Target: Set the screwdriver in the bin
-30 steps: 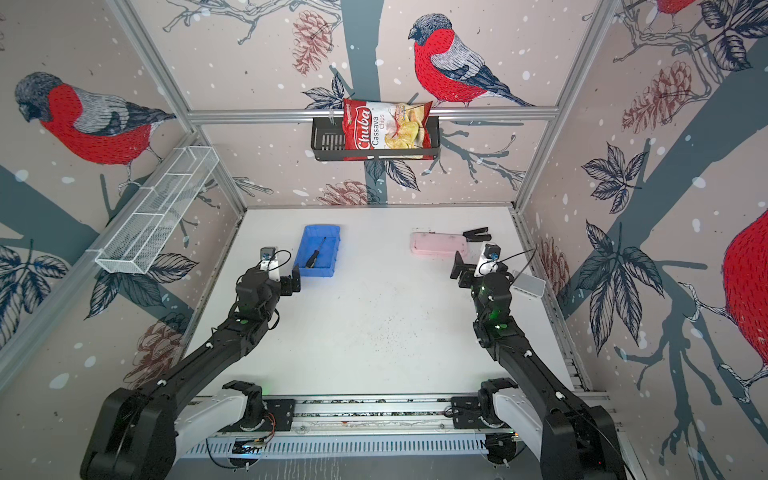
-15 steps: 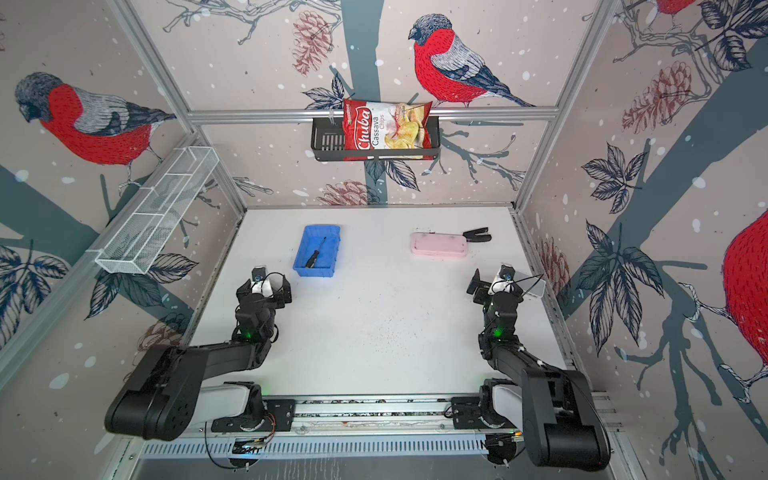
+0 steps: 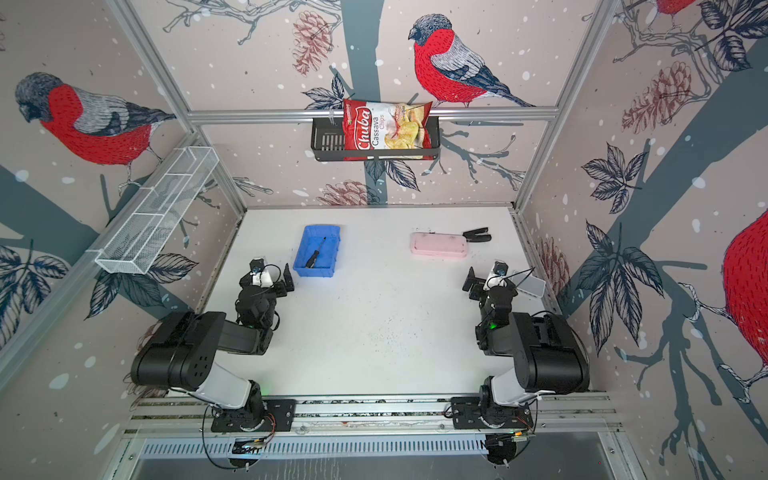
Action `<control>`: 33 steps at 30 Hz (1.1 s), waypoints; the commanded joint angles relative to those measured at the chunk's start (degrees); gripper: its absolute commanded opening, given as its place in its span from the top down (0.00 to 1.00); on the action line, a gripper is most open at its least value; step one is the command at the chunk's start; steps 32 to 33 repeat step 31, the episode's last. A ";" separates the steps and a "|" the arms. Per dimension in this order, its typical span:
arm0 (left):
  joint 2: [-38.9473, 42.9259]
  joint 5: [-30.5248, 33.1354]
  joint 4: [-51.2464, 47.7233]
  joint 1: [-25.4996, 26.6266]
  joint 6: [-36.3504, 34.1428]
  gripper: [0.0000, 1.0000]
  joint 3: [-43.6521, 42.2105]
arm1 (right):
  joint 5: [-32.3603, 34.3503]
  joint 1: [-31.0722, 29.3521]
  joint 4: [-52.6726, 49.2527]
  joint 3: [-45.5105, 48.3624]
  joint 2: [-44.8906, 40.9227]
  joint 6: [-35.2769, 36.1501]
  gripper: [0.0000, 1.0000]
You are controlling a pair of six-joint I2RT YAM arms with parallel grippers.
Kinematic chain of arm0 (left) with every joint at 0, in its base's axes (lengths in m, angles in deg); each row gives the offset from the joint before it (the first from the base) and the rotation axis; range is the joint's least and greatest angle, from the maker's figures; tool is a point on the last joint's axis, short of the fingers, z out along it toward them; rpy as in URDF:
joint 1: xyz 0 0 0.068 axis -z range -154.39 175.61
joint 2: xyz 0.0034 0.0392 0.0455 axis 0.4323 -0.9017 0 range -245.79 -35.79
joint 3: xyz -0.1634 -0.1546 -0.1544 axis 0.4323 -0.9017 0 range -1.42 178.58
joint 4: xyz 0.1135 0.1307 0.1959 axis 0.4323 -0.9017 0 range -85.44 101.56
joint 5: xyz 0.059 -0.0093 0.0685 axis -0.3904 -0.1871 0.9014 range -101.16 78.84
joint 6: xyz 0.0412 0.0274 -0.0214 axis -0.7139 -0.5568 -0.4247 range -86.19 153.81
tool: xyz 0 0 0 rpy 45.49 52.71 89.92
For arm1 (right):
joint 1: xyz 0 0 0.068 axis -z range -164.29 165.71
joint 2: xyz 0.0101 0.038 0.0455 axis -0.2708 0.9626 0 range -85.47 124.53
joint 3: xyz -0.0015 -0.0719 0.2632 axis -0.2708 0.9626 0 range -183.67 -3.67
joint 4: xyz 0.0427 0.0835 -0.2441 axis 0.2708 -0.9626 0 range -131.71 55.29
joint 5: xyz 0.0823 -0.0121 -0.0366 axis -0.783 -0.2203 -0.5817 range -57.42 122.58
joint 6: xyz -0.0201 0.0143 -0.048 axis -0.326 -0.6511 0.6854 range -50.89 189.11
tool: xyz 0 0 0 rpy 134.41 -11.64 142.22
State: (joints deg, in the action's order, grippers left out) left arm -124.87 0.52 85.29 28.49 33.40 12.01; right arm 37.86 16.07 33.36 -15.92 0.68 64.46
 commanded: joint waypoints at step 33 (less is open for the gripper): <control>-0.15 -1.06 0.80 -0.06 0.23 0.02 0.13 | -0.90 -0.10 0.04 -1.46 -0.10 0.34 0.00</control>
